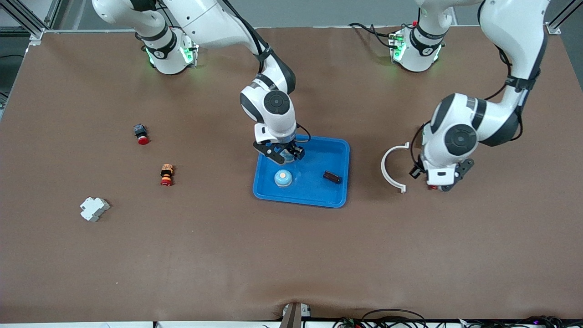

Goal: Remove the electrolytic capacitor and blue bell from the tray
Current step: 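Place the capacitor by the white arc while the right gripper grasps the bell, then grasp the second capacitor with the left gripper while the right gripper carries the bell, then place the capacitor by the red valve while the right gripper lowers the bell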

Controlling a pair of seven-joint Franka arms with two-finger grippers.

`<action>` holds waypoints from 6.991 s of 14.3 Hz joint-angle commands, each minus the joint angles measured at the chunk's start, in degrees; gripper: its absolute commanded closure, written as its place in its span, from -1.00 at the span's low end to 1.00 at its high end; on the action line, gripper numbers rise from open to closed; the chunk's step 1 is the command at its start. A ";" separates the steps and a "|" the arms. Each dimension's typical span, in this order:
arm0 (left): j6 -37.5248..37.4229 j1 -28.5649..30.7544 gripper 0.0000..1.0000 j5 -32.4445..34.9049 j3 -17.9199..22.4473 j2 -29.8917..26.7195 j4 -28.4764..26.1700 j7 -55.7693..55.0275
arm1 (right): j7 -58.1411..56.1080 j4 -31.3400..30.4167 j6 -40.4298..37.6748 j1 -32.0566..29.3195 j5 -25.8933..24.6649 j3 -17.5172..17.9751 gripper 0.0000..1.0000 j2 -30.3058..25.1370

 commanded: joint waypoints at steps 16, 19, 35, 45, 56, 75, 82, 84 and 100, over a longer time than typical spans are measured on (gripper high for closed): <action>10.59 0.10 -1.00 0.87 -1.18 5.72 -0.67 0.47 | -26.78 11.37 -35.28 -12.36 -1.63 -0.87 1.00 -9.09; 5.78 0.19 -1.00 0.70 -3.55 3.96 3.27 0.38 | -44.43 7.34 -35.82 -21.59 -3.64 -0.87 1.00 -15.69; 9.69 -16.85 -0.72 -1.06 -7.25 20.21 21.83 -34.32 | -88.08 -14.19 -17.56 -50.53 -2.43 -0.52 1.00 -25.90; 11.20 -20.20 0.82 0.87 -5.14 24.00 21.48 -36.89 | -90.55 -26.60 -1.37 -53.69 0.91 -0.52 1.00 -25.20; -2.84 -13.36 1.00 0.96 -5.85 12.94 23.24 -27.42 | -90.55 -25.37 2.41 -53.96 2.23 -0.61 1.00 -17.91; -10.08 13.01 1.00 6.49 -5.50 11.15 20.78 19.18 | -90.37 -23.44 6.02 -53.96 4.87 -0.43 1.00 -13.42; -1.21 17.41 1.00 13.53 -5.32 17.22 19.46 20.76 | -89.85 -22.30 6.02 -54.05 4.87 -0.43 0.77 -12.02; 1.09 18.03 1.00 14.93 -5.23 17.76 18.32 20.77 | -89.84 -22.03 6.02 -54.05 4.87 -0.43 -0.97 -11.66; -8.12 18.29 -1.00 14.14 -6.54 6.08 19.64 36.67 | -70.92 -11.31 -14.19 -42.47 3.99 -0.34 -1.00 -18.69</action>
